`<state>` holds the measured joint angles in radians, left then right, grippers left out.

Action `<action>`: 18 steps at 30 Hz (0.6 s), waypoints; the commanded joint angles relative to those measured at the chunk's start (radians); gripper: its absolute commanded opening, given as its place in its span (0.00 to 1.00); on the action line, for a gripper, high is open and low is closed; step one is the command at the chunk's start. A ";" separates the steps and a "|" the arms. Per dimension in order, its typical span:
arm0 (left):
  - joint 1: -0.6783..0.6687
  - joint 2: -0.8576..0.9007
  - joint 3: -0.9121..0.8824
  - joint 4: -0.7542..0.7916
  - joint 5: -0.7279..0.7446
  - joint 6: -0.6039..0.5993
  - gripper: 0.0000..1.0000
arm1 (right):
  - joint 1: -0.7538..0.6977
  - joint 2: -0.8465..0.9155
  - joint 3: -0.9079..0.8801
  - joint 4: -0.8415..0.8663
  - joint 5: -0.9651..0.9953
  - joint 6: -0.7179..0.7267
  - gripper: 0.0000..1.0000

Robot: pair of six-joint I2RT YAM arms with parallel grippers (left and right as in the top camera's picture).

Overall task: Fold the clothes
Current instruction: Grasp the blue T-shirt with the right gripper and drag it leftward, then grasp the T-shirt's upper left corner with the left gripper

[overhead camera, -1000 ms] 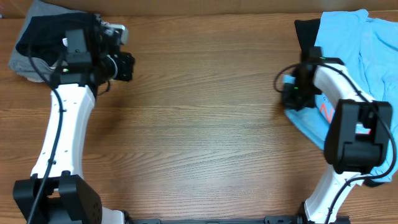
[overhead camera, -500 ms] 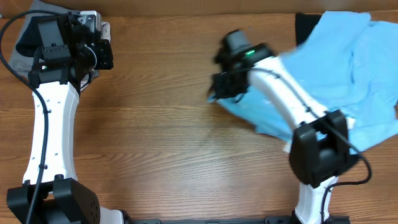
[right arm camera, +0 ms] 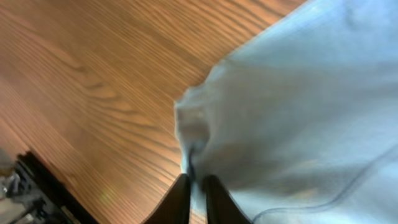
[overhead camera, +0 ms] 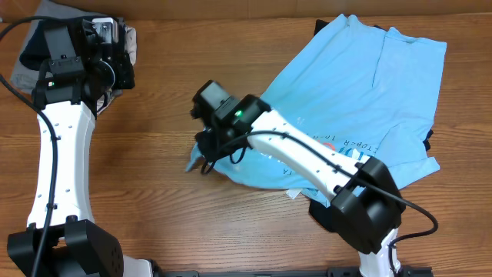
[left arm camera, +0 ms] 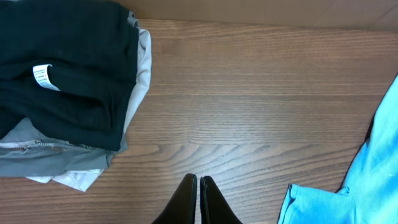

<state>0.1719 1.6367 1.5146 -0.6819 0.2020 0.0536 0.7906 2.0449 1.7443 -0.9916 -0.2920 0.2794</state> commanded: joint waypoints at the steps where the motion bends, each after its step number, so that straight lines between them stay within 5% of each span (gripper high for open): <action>1: -0.008 -0.001 0.027 -0.006 0.015 0.001 0.04 | -0.120 -0.101 0.079 -0.050 0.000 0.018 0.23; 9: -0.131 0.002 0.027 0.000 0.054 0.077 0.06 | -0.480 -0.228 0.124 -0.217 -0.002 0.032 0.53; 18: -0.397 0.125 0.029 0.170 0.060 0.164 0.24 | -0.794 -0.240 0.123 -0.314 0.010 -0.024 0.63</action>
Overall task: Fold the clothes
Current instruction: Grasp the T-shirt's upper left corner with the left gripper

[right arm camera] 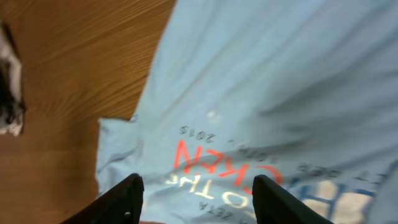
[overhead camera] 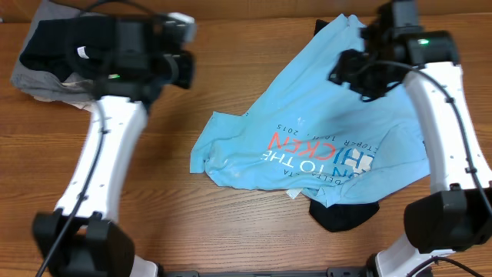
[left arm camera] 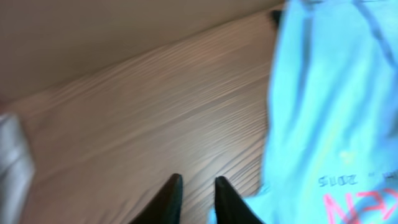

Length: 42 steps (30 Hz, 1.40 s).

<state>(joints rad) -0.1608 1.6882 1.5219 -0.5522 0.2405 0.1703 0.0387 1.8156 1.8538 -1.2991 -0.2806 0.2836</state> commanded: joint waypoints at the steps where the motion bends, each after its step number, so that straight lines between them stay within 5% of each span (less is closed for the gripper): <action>1: -0.089 0.105 0.030 0.062 0.031 0.048 0.27 | -0.060 -0.011 0.014 -0.011 -0.002 -0.029 0.64; 13: -0.249 0.533 0.416 -0.097 0.116 0.154 0.43 | -0.180 -0.011 0.013 -0.050 0.049 -0.079 0.79; 29: -0.286 0.691 0.439 -0.063 0.026 0.193 0.82 | -0.180 -0.011 0.013 -0.049 0.060 -0.079 0.81; 37: -0.286 0.760 0.439 -0.056 0.015 0.193 0.79 | -0.179 -0.011 0.013 -0.050 0.059 -0.079 0.81; 42: -0.287 0.758 0.439 -0.044 0.015 0.192 0.56 | -0.179 -0.011 0.013 -0.050 0.059 -0.079 0.80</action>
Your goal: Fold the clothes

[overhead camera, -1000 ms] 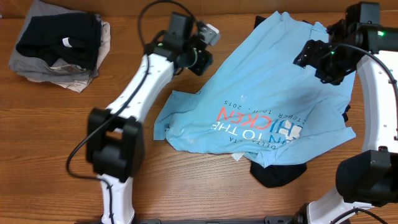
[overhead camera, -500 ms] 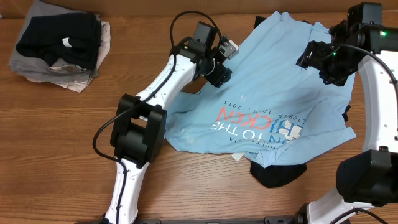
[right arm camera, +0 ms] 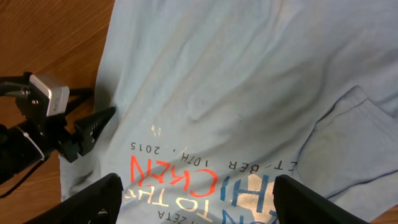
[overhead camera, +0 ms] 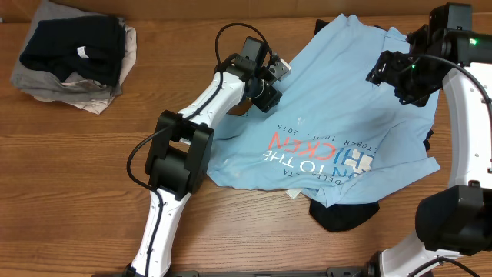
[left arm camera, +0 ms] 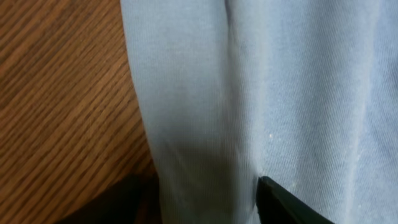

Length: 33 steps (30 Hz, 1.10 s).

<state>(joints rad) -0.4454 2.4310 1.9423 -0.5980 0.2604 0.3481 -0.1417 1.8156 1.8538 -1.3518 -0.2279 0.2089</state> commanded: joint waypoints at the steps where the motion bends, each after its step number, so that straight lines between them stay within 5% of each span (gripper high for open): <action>1: -0.002 0.017 0.019 0.002 -0.006 0.015 0.52 | 0.001 -0.011 0.013 0.003 0.006 -0.004 0.80; 3: -0.002 0.017 0.019 0.002 -0.010 0.016 0.43 | 0.001 -0.011 0.012 0.003 0.006 -0.004 0.80; 6: -0.002 0.017 0.019 -0.001 -0.013 0.015 0.04 | 0.001 -0.011 0.012 0.003 0.006 -0.004 0.80; 13: 0.002 -0.014 0.078 -0.079 -0.073 -0.092 0.04 | 0.001 -0.011 0.012 -0.008 0.020 -0.004 0.77; 25: 0.150 -0.245 0.801 -0.611 -0.154 -0.193 0.04 | -0.017 -0.007 0.009 -0.032 0.071 -0.009 0.79; 33: 0.224 -0.403 0.834 -0.672 -0.188 -0.207 0.04 | -0.042 -0.007 -0.077 -0.015 0.050 -0.054 0.78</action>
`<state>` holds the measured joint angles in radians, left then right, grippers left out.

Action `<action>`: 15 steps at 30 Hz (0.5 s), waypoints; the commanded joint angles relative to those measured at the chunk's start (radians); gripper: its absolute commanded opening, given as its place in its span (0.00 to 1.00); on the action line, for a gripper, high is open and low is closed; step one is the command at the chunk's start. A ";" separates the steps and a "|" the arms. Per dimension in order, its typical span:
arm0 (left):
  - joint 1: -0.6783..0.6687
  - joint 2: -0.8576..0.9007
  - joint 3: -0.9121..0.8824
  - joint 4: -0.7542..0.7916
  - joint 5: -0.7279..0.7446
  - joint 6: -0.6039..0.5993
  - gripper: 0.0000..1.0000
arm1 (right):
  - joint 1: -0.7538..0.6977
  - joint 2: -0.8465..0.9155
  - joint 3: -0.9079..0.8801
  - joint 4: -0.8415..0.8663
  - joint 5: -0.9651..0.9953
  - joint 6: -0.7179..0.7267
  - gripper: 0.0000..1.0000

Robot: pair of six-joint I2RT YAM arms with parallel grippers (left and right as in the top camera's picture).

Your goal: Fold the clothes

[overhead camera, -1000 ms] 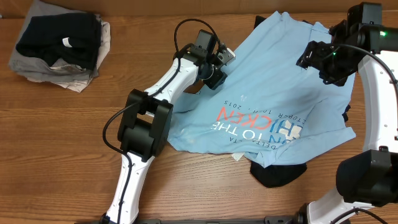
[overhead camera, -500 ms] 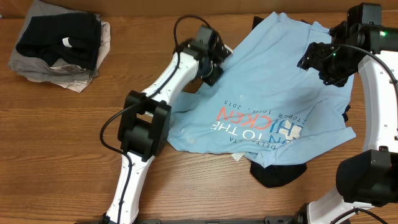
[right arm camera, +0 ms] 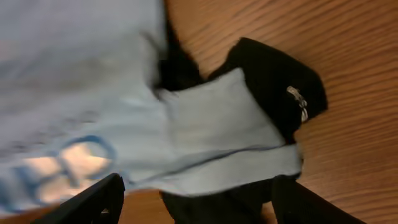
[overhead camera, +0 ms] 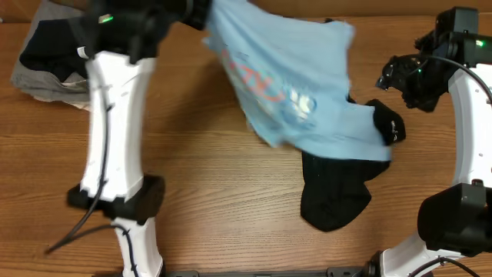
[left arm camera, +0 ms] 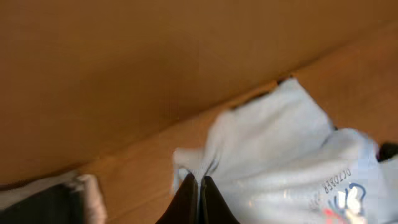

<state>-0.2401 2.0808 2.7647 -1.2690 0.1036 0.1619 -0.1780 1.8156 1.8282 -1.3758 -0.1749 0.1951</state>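
A light blue printed T-shirt (overhead camera: 296, 85) hangs stretched from the far left across the middle of the table. My left gripper (overhead camera: 201, 11) is raised at the table's far edge, shut on a pinch of the shirt's edge (left arm camera: 198, 171). A black garment (overhead camera: 334, 192) lies under and in front of the shirt's trailing end. My right gripper (overhead camera: 396, 81) hovers at the right, open with nothing between its fingers (right arm camera: 198, 182). Below it are the shirt's sleeve (right arm camera: 211, 137) and the black garment (right arm camera: 273, 81).
A stack of folded black, grey and white clothes (overhead camera: 61, 54) sits at the far left corner, also seen blurred in the left wrist view (left arm camera: 43, 205). Bare wooden table (overhead camera: 231, 200) lies in front of the shirt.
My left gripper was open around the shirt's left edge on the table. Now it is shut on that edge and raised toward the far left. The shirt has followed, uncovering the black garment. The right gripper stays open.
First my right gripper was shut on the shirt's near-left corner while the left was shut by the clothes stack. Then the shirt lay spread print-up, the right gripper open at the far right. The left gripper was then at the shirt's left edge, and now holds it lifted.
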 commanded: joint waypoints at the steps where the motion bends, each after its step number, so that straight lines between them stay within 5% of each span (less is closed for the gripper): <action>1: 0.022 -0.066 0.012 0.000 -0.034 -0.021 0.04 | -0.006 -0.007 -0.074 0.018 -0.002 -0.040 0.78; 8: 0.025 -0.134 0.012 -0.010 -0.076 -0.021 0.04 | -0.005 -0.006 -0.331 0.209 -0.042 -0.048 0.76; 15: 0.025 -0.140 0.012 -0.007 -0.166 -0.051 0.04 | 0.039 -0.006 -0.609 0.461 -0.127 -0.050 0.51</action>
<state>-0.2153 1.9945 2.7682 -1.2869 0.0017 0.1471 -0.1722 1.8168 1.3132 -0.9775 -0.2413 0.1562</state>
